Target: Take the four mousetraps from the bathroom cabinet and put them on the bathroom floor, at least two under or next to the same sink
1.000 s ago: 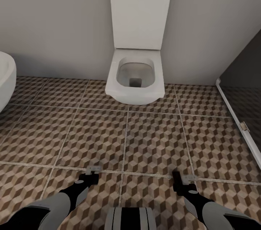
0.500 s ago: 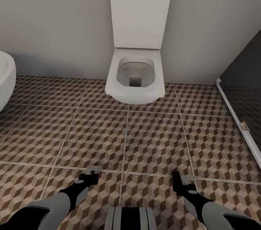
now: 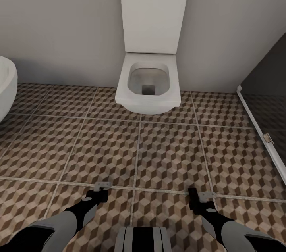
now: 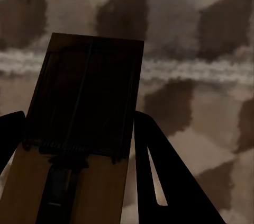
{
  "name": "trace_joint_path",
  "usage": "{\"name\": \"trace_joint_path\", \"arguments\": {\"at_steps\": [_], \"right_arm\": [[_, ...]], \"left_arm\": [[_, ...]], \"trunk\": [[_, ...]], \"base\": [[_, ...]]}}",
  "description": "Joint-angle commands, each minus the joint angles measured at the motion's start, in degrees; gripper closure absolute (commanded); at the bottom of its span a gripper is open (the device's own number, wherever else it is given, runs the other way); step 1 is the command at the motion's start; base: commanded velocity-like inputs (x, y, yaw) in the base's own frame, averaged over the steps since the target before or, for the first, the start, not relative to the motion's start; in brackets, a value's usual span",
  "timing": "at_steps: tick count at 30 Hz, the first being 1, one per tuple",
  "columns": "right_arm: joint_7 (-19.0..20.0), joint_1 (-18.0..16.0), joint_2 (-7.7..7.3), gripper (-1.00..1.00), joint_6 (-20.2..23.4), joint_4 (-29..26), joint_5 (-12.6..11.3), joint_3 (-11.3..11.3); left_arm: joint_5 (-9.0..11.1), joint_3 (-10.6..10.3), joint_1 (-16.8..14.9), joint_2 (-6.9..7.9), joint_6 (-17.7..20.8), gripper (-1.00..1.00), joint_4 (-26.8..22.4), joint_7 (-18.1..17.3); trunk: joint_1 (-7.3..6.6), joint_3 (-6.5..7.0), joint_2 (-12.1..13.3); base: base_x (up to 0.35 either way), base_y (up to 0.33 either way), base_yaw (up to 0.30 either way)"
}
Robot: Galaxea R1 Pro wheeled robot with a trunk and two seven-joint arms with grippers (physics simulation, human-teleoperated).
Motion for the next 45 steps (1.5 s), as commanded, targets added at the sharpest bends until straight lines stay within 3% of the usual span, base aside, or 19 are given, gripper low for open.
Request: {"name": "trace_joint_path", "arguments": {"at_steps": [1, 5, 16, 28, 45], "right_arm": [[-0.13, -0.03, 0.00, 1.00, -0.22, 0.08, 0.43, -0.48], [-0.13, -0.03, 0.00, 1.00, -0.22, 0.08, 0.43, -0.48], [-0.53, -0.03, 0.00, 1.00, -0.47, -0.72, 0.45, -0.50], [-4.54, -0.03, 0.13, 1.00, -1.47, -2.94, 0.55, -0.58], [-6.46, -0.03, 1.18, 1.00, -3.64, -2.50, 0.61, -0.57]], "left_arm": [[0.19, -0.49, -0.01, 0.00, -0.20, 1.00, 0.07, 0.25], [0.18, -0.50, -0.02, -0.01, -0.25, 1.00, 0.07, 0.25], [0.16, -0.50, -0.03, 0.03, -0.28, 1.00, 0.07, 0.32], [-0.95, -0.62, -0.04, -0.05, -0.77, 1.00, 0.01, 0.26], [-0.84, -0.76, 0.03, 0.67, -6.72, 1.00, 0.35, 0.25]], "trunk": [[0.02, -0.25, -0.03], [0.12, -1.14, -0.08], [0.12, -1.14, -0.08], [0.12, -1.14, -0.08], [0.12, -1.14, -0.08]], "base": [[0.000, 0.000, 0.000], [0.000, 0.000, 0.000], [0.000, 0.000, 0.000], [0.000, 0.000, 0.000], [0.000, 0.000, 0.000]]}}
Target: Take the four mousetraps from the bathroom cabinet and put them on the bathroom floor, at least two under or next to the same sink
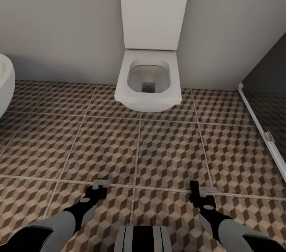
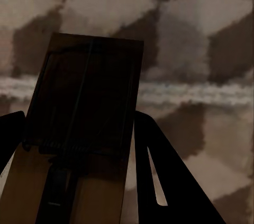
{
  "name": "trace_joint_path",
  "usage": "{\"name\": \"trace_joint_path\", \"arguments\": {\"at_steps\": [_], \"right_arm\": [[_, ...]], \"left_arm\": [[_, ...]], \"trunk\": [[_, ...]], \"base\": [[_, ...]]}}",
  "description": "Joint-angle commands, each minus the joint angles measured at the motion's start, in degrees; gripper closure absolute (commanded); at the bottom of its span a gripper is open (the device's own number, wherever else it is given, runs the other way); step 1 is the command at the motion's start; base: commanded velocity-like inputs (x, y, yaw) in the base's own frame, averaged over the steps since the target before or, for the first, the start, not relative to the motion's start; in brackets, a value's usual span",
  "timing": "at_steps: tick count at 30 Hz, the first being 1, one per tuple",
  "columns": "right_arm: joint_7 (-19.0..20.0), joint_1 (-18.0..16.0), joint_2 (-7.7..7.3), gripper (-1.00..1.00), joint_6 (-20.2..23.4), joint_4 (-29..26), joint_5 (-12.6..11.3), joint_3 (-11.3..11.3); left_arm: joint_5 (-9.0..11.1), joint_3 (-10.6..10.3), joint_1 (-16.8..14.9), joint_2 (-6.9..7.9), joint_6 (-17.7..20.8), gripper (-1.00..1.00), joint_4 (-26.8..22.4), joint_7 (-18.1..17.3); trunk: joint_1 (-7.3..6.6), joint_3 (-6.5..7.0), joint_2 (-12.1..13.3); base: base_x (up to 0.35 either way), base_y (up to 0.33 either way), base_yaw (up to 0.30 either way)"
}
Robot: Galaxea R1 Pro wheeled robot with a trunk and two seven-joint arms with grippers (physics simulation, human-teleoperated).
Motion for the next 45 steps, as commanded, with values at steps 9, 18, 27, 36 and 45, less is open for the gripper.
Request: {"name": "trace_joint_path", "arguments": {"at_steps": [9, 18, 27, 36, 45], "right_arm": [[0.40, -0.03, 0.20, 1.00, -0.01, 0.47, 0.24, -0.40], [0.61, -0.03, 0.55, 1.00, 0.05, 2.32, 0.17, -0.40], [0.82, -0.03, 1.17, 1.00, 0.13, 2.74, 0.17, -0.40], [0.87, -0.03, 1.20, 1.00, 0.11, 2.92, 0.16, -0.40], [0.87, -0.03, 1.20, 1.00, 0.11, 2.93, 0.16, -0.40]], "left_arm": [[0.17, -0.52, -0.03, 0.04, -0.84, 1.00, 0.21, 0.31], [0.31, -0.51, -0.03, 0.39, -1.02, 1.00, 0.19, 0.31], [0.76, -0.49, -0.03, 0.51, -2.56, 1.00, 0.21, 0.31], [0.80, -0.52, -0.03, 0.41, -2.77, 1.00, 0.23, 0.31], [0.77, -0.54, -0.03, 0.41, -2.55, 1.00, 0.21, 0.31]], "trunk": [[-0.01, -0.03, -0.01], [-0.01, -0.03, -0.01], [-0.01, -0.03, -0.01], [-0.01, -0.03, -0.01], [-0.01, -0.03, -0.01]], "base": [[0.000, 0.000, 0.000], [0.000, 0.000, 0.000], [0.000, 0.000, 0.000], [0.000, 0.000, 0.000], [0.000, 0.000, 0.000]]}}
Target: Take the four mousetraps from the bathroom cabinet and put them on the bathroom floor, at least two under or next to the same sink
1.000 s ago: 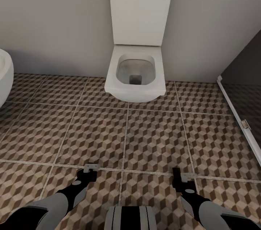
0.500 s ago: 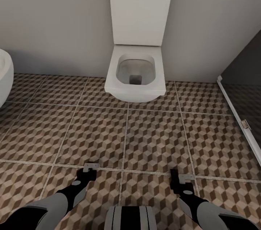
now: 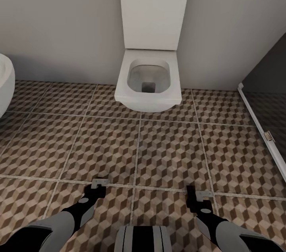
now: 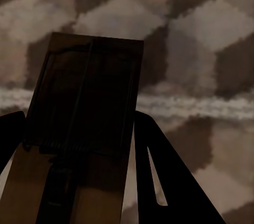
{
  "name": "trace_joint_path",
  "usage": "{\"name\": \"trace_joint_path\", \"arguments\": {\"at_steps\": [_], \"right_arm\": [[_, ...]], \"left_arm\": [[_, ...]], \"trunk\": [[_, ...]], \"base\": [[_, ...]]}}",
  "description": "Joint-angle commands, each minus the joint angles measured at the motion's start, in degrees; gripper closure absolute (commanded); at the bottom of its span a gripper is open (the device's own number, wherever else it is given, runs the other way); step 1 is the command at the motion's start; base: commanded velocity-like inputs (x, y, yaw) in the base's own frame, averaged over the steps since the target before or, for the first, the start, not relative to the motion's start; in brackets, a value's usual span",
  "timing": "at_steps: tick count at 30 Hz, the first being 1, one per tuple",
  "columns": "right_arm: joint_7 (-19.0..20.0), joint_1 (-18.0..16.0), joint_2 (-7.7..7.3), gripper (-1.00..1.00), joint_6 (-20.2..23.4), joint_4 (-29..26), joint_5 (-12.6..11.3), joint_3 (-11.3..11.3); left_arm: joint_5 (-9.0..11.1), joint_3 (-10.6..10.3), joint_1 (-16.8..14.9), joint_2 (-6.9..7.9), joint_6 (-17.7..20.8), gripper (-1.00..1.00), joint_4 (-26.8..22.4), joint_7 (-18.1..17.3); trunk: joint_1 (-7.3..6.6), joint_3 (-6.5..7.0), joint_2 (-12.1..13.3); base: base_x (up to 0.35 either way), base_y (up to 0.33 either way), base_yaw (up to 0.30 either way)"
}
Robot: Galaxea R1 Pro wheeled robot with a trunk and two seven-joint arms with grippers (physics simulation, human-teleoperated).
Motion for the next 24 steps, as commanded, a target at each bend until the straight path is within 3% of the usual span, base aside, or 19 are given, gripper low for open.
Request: {"name": "trace_joint_path", "arguments": {"at_steps": [1, 14, 24], "right_arm": [[-0.13, -0.04, 0.00, 1.00, -0.26, 0.10, 0.43, -0.49], [-0.11, -0.04, 0.03, 1.00, 0.00, 0.10, 0.43, -0.49], [0.04, -0.04, 0.01, 1.00, -0.06, 0.10, 0.43, -0.49]], "left_arm": [[0.09, -0.50, -0.05, -0.01, -0.13, 1.00, 0.06, 0.28], [-0.15, -0.54, -0.04, -0.09, -0.01, 1.00, 0.04, 0.29], [-0.21, -0.54, -0.03, -0.12, 0.01, 1.00, -0.01, 0.29]], "trunk": [[-0.01, -0.03, -0.01], [-0.01, -0.03, -0.01], [-0.01, -0.03, -0.01]], "base": [[0.000, 0.000, 0.000], [0.011, 0.000, 0.000], [0.272, 0.051, 0.000]]}}
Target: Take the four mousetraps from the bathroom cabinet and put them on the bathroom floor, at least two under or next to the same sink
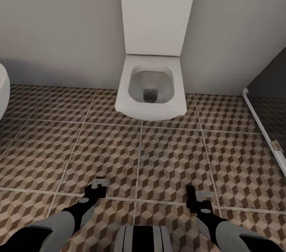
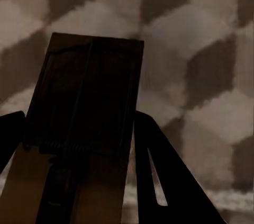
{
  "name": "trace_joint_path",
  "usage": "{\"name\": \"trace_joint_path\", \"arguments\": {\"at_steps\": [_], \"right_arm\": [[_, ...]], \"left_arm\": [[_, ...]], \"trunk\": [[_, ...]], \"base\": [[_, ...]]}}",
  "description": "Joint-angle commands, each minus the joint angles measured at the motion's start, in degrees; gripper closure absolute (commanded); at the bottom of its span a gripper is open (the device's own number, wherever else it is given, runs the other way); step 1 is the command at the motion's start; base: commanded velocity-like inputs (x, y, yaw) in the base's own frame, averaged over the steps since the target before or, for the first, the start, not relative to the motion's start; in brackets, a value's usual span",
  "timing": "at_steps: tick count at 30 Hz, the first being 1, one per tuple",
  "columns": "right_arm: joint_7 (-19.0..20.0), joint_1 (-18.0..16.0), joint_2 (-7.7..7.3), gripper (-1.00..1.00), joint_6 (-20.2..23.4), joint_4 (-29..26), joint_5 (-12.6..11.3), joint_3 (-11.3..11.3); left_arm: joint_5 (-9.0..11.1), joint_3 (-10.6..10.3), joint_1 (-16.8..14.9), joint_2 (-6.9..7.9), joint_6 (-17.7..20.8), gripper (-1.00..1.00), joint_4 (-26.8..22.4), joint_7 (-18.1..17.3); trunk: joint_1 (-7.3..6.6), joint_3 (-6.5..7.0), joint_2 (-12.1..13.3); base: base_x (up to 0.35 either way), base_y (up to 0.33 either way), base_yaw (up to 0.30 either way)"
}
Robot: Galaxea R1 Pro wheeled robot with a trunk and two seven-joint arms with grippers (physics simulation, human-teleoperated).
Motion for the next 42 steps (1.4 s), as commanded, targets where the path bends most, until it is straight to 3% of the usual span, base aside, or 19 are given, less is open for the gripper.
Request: {"name": "trace_joint_path", "arguments": {"at_steps": [1, 18, 42], "right_arm": [[-0.05, -0.04, -0.01, 1.00, -0.27, 0.10, 0.44, -0.48], [0.22, -0.04, -0.02, 1.00, -0.45, 0.10, 0.52, -0.48], [-0.47, -0.04, 0.01, 1.00, -0.29, 0.02, 0.69, -0.48]], "left_arm": [[0.09, -0.49, -0.03, -0.01, -0.18, 1.00, 0.06, 0.31], [-0.17, -0.49, -0.06, -0.06, -0.44, 1.00, 0.06, 0.31], [-0.21, -0.49, -0.04, -0.10, -0.65, 1.00, 0.06, 0.31]], "trunk": [[0.02, -0.03, -0.01], [0.02, -0.03, -0.01], [0.02, -0.03, -0.01]], "base": [[0.318, 0.071, 0.000], [0.297, 0.059, 0.000], [0.012, 0.001, -0.023]]}}
